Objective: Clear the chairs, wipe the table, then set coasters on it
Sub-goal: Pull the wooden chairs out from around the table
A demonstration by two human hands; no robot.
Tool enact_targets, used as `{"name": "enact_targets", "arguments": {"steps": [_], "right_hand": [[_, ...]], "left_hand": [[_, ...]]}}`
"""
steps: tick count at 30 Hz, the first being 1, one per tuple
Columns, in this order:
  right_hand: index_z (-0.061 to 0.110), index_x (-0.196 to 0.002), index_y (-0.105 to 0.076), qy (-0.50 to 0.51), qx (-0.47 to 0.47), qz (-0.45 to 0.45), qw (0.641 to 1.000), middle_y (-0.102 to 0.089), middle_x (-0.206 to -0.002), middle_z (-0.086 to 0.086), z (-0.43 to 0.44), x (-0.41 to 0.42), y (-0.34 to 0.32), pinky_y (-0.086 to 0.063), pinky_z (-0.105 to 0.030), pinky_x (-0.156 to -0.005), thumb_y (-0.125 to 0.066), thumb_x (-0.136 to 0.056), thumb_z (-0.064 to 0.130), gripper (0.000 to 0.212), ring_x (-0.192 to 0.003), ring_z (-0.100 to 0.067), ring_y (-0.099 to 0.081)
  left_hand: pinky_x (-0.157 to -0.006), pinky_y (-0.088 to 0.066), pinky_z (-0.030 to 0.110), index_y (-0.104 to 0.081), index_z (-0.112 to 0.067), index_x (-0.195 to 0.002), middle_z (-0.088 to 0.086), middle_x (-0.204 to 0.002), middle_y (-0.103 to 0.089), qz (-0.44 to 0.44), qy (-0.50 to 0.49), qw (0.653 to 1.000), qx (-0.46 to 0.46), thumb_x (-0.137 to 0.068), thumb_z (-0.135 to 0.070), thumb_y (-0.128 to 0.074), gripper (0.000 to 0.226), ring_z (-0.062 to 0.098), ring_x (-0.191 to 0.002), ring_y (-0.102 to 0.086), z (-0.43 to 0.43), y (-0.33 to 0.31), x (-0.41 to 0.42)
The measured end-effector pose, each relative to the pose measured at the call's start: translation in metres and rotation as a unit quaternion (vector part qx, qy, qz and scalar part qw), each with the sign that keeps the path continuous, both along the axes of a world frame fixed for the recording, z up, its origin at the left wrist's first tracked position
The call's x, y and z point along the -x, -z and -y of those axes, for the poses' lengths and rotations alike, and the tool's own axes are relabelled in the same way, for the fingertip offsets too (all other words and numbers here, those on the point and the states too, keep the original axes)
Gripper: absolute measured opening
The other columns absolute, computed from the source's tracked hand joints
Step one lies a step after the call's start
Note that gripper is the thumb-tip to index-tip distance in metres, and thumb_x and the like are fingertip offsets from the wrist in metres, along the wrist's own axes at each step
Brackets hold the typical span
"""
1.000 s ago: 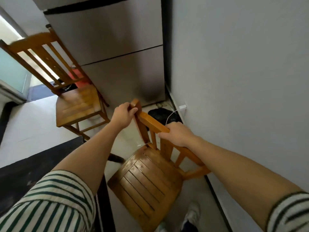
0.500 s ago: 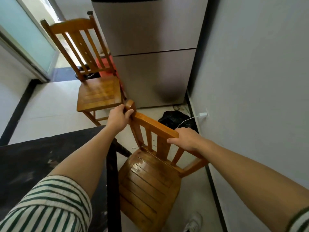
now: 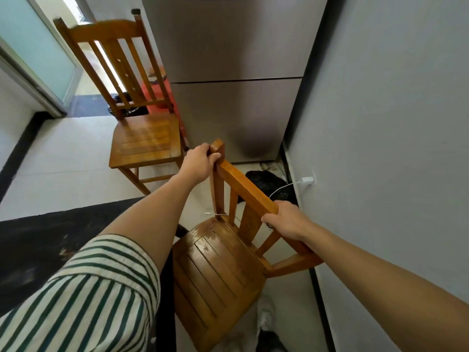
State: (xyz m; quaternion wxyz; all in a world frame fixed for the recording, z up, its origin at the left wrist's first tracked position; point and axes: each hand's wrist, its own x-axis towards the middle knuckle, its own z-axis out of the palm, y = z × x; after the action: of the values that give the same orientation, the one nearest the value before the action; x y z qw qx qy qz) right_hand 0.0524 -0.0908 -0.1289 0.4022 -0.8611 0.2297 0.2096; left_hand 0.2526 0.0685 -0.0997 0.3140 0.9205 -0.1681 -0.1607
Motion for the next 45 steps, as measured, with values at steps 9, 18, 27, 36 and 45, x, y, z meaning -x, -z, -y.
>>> {"name": "enact_targets", "arguments": {"steps": [9, 18, 27, 36, 45], "right_hand": [[0.019, -0.101, -0.054, -0.075, -0.030, -0.030, 0.996, -0.054, -0.079, -0.003, -0.009, -0.033, -0.007, -0.053, -0.032, -0.071, -0.066, -0.083, 0.018, 0.021, -0.069, -0.018, -0.058], [0.017, -0.091, -0.057, -0.152, -0.039, -0.037, 0.987, -0.055, -0.072, -0.005, -0.031, -0.057, -0.020, -0.050, -0.029, -0.059, -0.063, -0.083, 0.016, 0.010, -0.059, -0.016, -0.054], [0.020, -0.128, -0.047, -0.171, -0.116, -0.111, 0.972, -0.059, -0.110, -0.009, -0.077, -0.082, -0.021, -0.050, -0.026, -0.067, -0.065, -0.082, 0.023, 0.049, -0.094, -0.021, -0.060], [0.021, -0.133, -0.043, -0.091, -0.156, -0.134, 0.974, -0.059, -0.112, -0.009, -0.114, -0.049, -0.028, -0.042, -0.024, -0.063, -0.061, -0.086, 0.016, 0.050, -0.096, -0.019, -0.058], [0.012, -0.115, -0.055, -0.057, -0.087, -0.072, 0.992, -0.059, -0.089, -0.006, -0.140, -0.006, -0.025, -0.053, -0.035, -0.074, -0.061, -0.087, 0.018, 0.029, -0.075, -0.016, -0.058]], "left_hand": [[-0.058, -0.044, 0.018, -0.055, -0.012, -0.109, 0.004, -0.093, -0.061, -0.015, -0.058, 0.998, 0.009, -0.101, -0.030, -0.048, 0.021, 0.011, -0.076, -0.060, -0.021, -0.005, -0.011], [-0.083, -0.049, 0.032, -0.056, -0.010, -0.121, 0.002, -0.103, -0.060, -0.021, -0.137, 0.990, 0.007, -0.100, -0.031, -0.049, 0.030, 0.021, -0.098, -0.062, -0.067, -0.012, -0.005], [-0.099, -0.046, 0.042, -0.050, -0.008, -0.132, 0.011, -0.131, -0.059, -0.030, -0.168, 0.985, -0.024, -0.101, -0.029, -0.048, 0.038, 0.032, -0.118, -0.058, -0.125, -0.020, -0.007], [-0.091, -0.047, 0.035, -0.055, -0.010, -0.120, 0.006, -0.114, -0.062, -0.025, -0.084, 0.996, -0.029, -0.100, -0.031, -0.048, 0.029, 0.025, -0.102, -0.061, -0.147, -0.016, -0.009], [-0.089, -0.050, 0.040, -0.047, -0.014, -0.129, 0.009, -0.123, -0.060, -0.034, -0.073, 0.995, -0.056, -0.103, -0.030, -0.041, 0.031, 0.029, -0.109, -0.061, -0.152, -0.017, 0.025]]}}
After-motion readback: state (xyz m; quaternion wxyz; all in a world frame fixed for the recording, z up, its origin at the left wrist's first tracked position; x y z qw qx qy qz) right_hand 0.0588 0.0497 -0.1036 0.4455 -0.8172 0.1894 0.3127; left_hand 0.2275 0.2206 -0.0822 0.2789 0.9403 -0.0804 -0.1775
